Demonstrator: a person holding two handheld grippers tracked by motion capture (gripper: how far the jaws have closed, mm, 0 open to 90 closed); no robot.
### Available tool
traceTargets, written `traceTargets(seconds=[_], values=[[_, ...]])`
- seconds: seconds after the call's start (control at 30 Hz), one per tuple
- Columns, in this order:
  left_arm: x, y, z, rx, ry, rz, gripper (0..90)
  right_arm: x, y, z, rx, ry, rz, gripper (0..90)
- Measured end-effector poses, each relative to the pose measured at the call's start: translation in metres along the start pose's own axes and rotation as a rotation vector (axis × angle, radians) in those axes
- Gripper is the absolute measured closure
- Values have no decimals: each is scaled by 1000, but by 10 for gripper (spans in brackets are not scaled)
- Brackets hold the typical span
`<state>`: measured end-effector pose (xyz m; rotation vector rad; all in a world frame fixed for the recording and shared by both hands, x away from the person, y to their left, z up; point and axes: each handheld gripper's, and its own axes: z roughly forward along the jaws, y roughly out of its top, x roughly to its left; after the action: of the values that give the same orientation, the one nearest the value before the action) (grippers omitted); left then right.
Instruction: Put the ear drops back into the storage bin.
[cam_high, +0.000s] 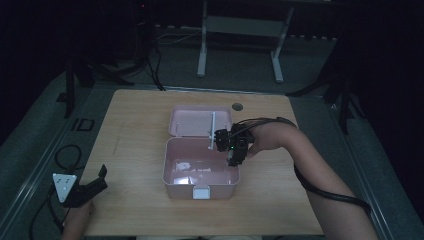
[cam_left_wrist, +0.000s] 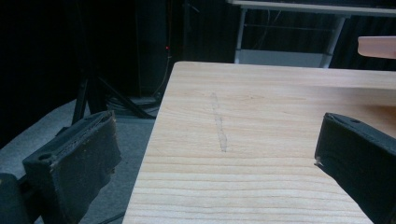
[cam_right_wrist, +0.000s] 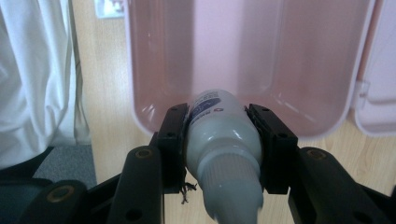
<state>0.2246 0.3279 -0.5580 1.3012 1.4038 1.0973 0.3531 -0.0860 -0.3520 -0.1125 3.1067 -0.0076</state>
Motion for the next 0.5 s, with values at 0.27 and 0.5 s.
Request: traceTargets(seconds=[0.27,0.5], values=[[0,0,0,3,-5,0,3,-8,12,26,-3,-11,3,594],[0,0,0,4,-10,-1,3,-12,16,57,12,12,10,595]])
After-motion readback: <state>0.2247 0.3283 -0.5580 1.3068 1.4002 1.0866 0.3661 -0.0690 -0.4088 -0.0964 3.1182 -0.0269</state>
